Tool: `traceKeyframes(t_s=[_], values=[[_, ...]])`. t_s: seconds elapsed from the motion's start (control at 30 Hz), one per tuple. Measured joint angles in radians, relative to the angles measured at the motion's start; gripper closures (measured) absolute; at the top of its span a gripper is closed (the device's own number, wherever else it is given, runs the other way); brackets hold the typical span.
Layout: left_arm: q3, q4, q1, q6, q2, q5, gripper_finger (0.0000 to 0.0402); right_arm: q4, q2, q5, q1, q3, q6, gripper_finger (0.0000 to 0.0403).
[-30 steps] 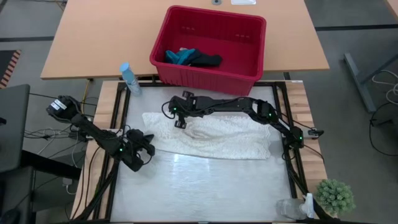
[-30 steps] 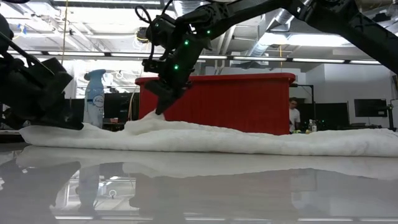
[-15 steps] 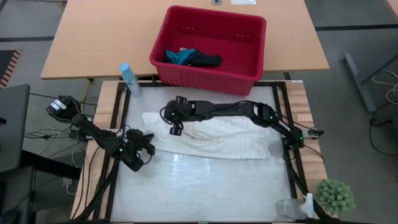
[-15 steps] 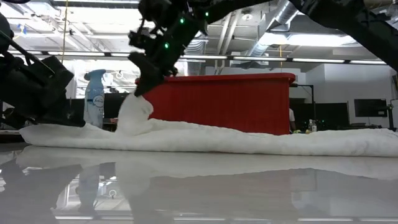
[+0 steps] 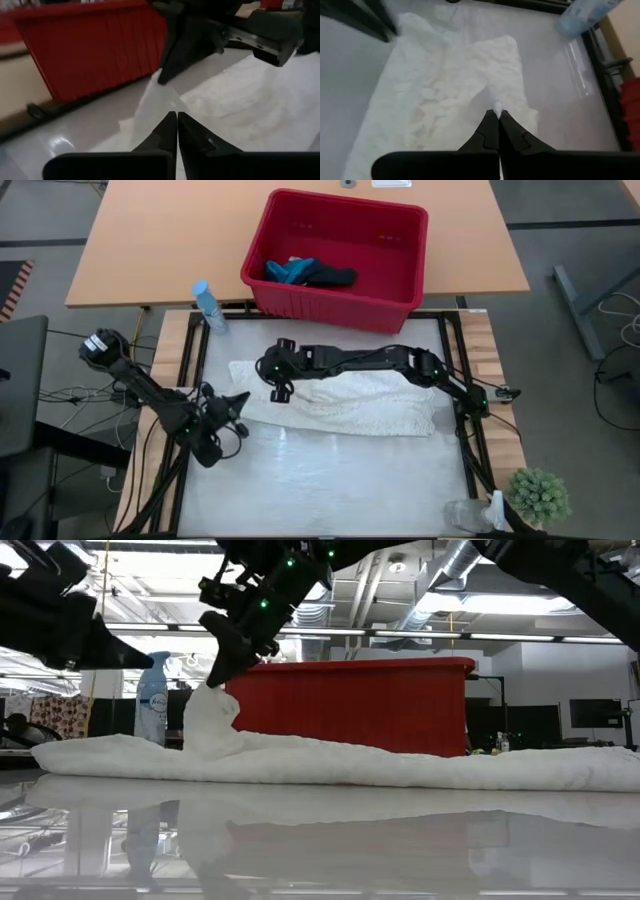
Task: Fold Laundry from Bin
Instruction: Fold the white shirt
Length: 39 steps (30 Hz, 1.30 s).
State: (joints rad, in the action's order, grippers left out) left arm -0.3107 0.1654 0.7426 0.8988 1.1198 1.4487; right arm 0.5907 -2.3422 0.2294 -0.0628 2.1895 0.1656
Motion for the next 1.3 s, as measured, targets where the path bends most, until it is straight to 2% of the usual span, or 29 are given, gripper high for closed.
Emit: traceKeyframes(t_s=[0.13,0.27,0.33,0.47,0.53,0.73,0.9,1.1,1.3], values=[[0.022,0.022,-0.004,-0.074,-0.027,-0.01,0.0364,0.0,-0.001,-0.005,-0.003,0.0,0.001,0.0386],[0.022,0.014,-0.051,-0.177,-0.059,-0.096,0.0325,0.0,-0.001,-0.022,-0.004,0.0,0.004,0.0385],[0.016,-0.019,-0.082,-0.285,-0.069,-0.166,0.0307,0.0,-0.001,-0.022,-0.004,0.0,0.013,0.0385],[0.006,-0.158,-0.147,-0.624,-0.104,-0.267,0.0277,-0.001,-0.001,-0.022,-0.005,0.0,0.027,0.0385],[0.006,-0.187,-0.193,-0.731,-0.129,-0.309,0.0267,0.0,-0.001,-0.022,-0.005,0.0,0.027,0.0385],[0.006,-0.159,-0.288,-0.845,-0.222,-0.344,0.0255,0.0,-0.001,-0.023,-0.004,0.0,0.042,0.0385],[0.006,-0.195,-0.387,-0.985,-0.26,-0.563,0.0255,-0.005,-0.001,-0.023,-0.003,0.0,0.053,0.0385],[0.006,-0.254,-0.516,-1.08,-0.264,-0.617,0.0255,-0.005,-0.001,-0.023,-0.002,0.0,0.053,0.0385],[0.006,-0.265,-0.632,-1.114,-0.263,-0.801,0.0255,-0.004,-0.001,-0.024,0.0,0.0,0.055,0.0385]])
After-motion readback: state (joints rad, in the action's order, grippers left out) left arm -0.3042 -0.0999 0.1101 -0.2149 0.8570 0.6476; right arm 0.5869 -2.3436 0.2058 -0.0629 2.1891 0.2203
